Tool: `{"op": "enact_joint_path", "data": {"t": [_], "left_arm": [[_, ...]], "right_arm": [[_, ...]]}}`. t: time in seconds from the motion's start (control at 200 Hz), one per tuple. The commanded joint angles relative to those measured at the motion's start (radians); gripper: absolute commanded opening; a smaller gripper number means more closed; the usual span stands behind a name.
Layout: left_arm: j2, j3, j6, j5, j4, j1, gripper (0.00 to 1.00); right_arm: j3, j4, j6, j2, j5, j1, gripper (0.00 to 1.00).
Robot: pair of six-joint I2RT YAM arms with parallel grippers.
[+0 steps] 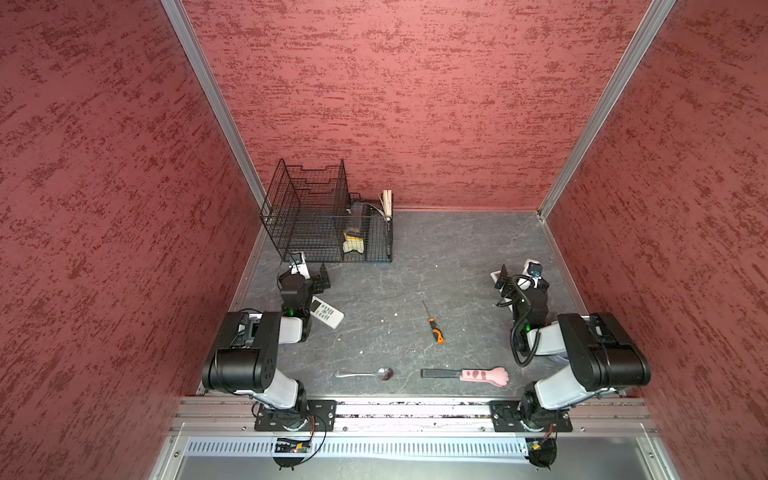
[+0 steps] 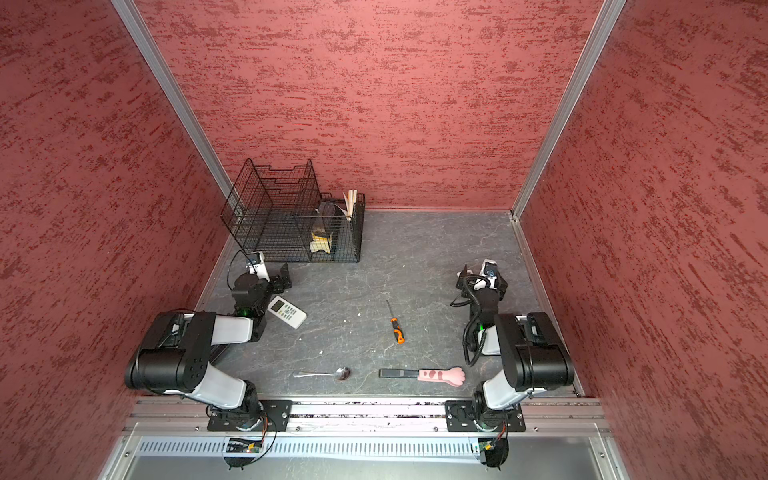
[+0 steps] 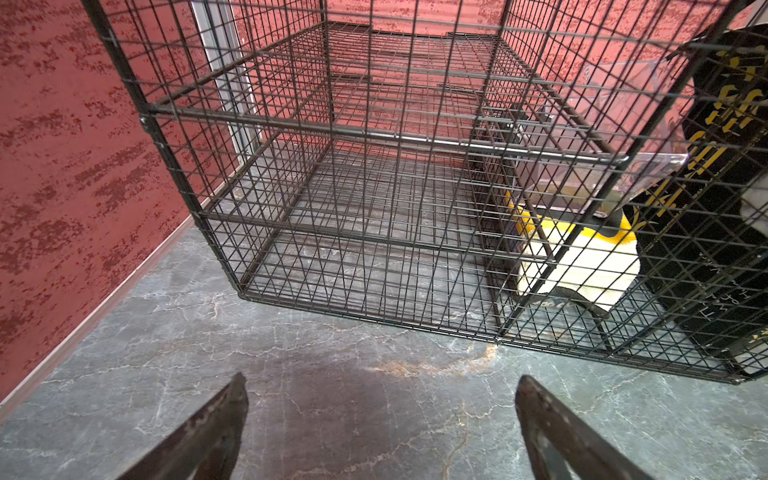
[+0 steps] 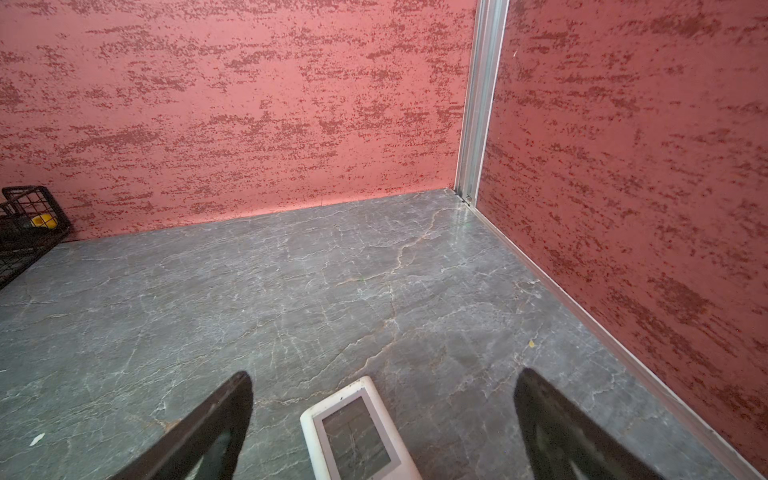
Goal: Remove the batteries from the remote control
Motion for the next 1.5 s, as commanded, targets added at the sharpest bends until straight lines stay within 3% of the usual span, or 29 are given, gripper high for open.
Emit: {"op": "enact_joint_path", "data": {"t": [0.0,0.286,0.411,0.511,0.581,0.641,0.681,0.731,0.822,1.152,1.498], "left_arm": [[0.004,-0.003,-0.008,-0.007,0.028,-0.005,0.99],[-0.020,-0.004,-0.011,-0.019,0.015,-0.007,0.99],[-0.144,0.034,-0.012,-0.073,-0.173,-0.017,0.99],[-0.289,0.164,-0.162,-0.158,-0.561,-0.004,0.99],[-0.346,0.241,-0.398,-0.181,-0.818,0.051,0.99],[-0.373,0.241,-0.519,-0.024,-0.883,0.142,0.99],[-0.382,0.221,-0.554,0.101,-0.857,0.191,0.99],[-0.401,0.206,-0.583,0.135,-0.851,0.203,1.00],[-0.442,0.202,-0.572,0.098,-0.891,0.167,0.99],[-0.472,0.325,-0.434,-0.075,-1.119,-0.102,0.99],[-0.438,0.421,-0.410,-0.137,-1.235,-0.262,0.99]], "right_arm": [[0.013,0.013,-0.012,0.001,-0.008,-0.004,0.99],[0.016,0.004,-0.010,-0.001,-0.014,-0.004,0.99],[0.012,-0.031,-0.040,-0.069,-0.076,-0.004,0.99],[0.117,-0.384,-0.024,-0.247,-0.107,-0.004,0.99],[0.220,-0.630,0.155,-0.327,0.039,-0.004,0.99],[0.343,-0.908,0.278,-0.351,0.128,-0.004,0.99],[0.418,-1.059,0.296,-0.340,0.108,-0.004,0.99],[0.475,-1.154,0.315,-0.326,0.052,-0.004,0.99],[0.508,-1.243,0.351,-0.328,-0.014,0.002,0.99],[0.594,-1.617,0.410,-0.278,0.023,0.124,0.99],[0.610,-1.687,0.355,-0.140,0.033,0.126,0.99]]}}
